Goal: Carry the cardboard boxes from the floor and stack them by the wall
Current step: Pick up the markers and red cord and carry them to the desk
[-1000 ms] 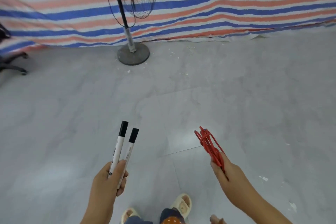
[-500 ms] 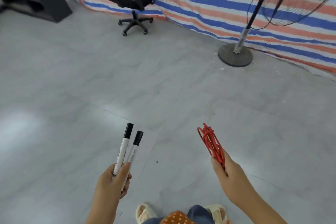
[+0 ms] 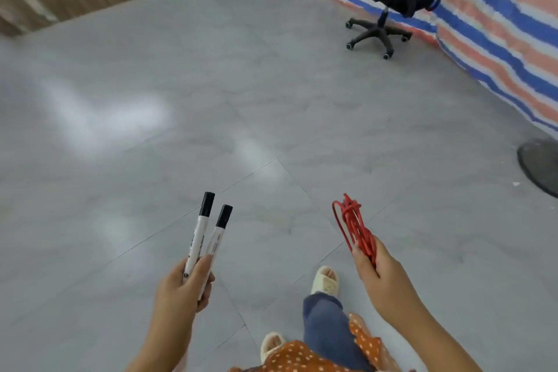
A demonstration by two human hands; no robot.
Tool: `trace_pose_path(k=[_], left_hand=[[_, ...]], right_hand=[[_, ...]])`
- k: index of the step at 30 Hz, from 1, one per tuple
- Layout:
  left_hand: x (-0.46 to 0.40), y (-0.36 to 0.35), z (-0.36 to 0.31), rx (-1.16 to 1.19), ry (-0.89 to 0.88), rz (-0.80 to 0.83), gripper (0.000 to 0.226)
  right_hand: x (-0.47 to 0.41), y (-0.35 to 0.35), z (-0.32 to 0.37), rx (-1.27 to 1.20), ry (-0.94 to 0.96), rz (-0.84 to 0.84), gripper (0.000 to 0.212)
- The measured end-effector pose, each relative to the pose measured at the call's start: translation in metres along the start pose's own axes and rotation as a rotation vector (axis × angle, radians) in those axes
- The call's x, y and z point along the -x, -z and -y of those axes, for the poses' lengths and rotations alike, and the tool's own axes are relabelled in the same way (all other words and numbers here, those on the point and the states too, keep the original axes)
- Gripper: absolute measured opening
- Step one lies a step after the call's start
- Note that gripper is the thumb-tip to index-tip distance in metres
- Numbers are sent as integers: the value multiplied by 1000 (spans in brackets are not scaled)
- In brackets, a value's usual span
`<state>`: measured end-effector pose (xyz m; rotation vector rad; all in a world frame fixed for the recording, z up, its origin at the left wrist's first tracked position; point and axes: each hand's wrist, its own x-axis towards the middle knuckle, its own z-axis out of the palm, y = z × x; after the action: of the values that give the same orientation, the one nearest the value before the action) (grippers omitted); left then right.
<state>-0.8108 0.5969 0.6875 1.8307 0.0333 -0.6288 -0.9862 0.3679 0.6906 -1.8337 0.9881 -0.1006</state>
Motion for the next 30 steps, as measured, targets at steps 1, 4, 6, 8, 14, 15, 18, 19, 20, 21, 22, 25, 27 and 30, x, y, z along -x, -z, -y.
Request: trace_pose_path(k=[1, 4, 6, 8, 14, 15, 18, 19, 20, 21, 22, 25, 27, 30], left_hand=[[-8, 3, -1, 22, 14, -21, 28], [-39, 8, -11, 97, 44, -83, 27], [-64, 8, -23, 133, 41, -143, 26], [-89, 8, -37, 175, 40, -224, 28], [-171, 6, -93, 271, -4, -439, 36], [-181, 5, -98, 301, -2, -472, 36], [-199, 10, -105, 383, 25, -554, 43], [-204, 14, -107, 394, 36, -584, 46], [-210, 20, -110, 402, 46, -619, 47], [-218, 28, -110, 411, 58, -660, 47], [-227, 37, -109, 423, 70, -701, 47], [-258, 68, -109, 442, 88, -774, 49], [-286, 96, -111, 459, 88, -790, 48], [-329, 147, -124, 496, 65, -771, 44]], right_hand=[[-16, -5, 6, 11, -8, 26, 25], [-67, -21, 27, 40, 9, 116, 35], [-105, -29, 45, 63, 36, 176, 37], [-143, -32, 68, 86, 74, 227, 38], [-272, -31, 148, 158, 245, 377, 15], [-292, -34, 160, 174, 273, 403, 10], [-336, -53, 194, 216, 352, 470, 8], [-349, -63, 206, 229, 378, 495, 9], [-361, -75, 219, 239, 398, 524, 10], [-372, -89, 231, 248, 411, 552, 10], [-383, -104, 242, 252, 418, 579, 10], [-408, -152, 273, 268, 448, 640, 11], [-424, -187, 296, 260, 467, 658, 10], [-441, -238, 333, 242, 476, 649, 9]])
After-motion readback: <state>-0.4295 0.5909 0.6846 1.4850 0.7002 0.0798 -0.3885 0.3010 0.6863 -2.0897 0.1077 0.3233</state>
